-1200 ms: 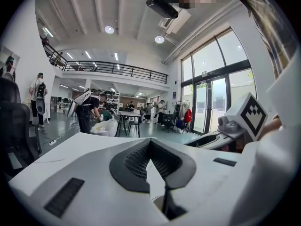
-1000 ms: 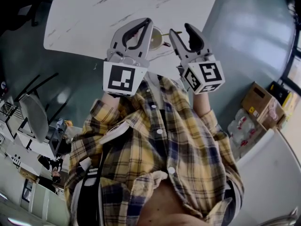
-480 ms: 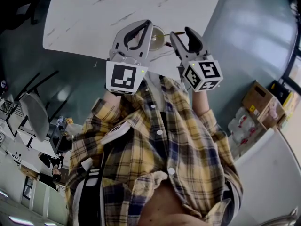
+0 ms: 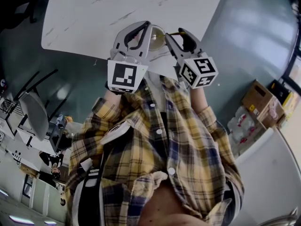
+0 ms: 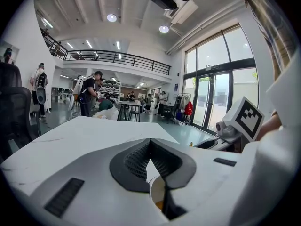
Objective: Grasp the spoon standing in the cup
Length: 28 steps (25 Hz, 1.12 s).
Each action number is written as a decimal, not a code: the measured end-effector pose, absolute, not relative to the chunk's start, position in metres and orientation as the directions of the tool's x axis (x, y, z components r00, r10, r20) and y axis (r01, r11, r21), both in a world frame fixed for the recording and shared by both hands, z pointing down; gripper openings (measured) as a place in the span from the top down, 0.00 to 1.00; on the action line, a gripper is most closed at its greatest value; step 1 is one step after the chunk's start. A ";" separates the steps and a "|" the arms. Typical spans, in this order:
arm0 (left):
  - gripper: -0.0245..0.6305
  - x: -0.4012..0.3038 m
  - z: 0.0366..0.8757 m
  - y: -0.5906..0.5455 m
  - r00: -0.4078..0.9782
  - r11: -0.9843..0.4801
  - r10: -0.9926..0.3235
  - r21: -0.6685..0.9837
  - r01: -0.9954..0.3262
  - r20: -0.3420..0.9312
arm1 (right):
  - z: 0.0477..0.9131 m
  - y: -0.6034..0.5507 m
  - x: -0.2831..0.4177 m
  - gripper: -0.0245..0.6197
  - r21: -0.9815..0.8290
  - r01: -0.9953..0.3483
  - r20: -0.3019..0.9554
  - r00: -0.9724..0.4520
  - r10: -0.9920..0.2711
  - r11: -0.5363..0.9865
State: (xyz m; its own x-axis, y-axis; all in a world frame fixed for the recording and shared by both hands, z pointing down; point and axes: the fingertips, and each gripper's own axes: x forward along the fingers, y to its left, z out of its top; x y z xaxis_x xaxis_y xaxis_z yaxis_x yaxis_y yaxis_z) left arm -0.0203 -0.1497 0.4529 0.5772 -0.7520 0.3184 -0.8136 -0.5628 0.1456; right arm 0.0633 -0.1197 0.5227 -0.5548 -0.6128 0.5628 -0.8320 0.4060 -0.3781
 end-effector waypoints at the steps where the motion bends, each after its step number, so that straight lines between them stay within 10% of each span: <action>1: 0.94 -0.020 0.454 -0.150 0.576 -0.563 -0.753 0.142 -0.814 0.317 | 0.524 -0.119 0.061 0.62 -0.381 -0.828 0.562 -0.560 -0.608 0.411; 28: 0.94 -0.036 0.461 -0.150 0.537 -0.525 -0.777 0.133 -0.841 0.328 | 0.525 -0.121 0.045 0.68 -0.409 -0.809 0.549 -0.588 -0.595 0.422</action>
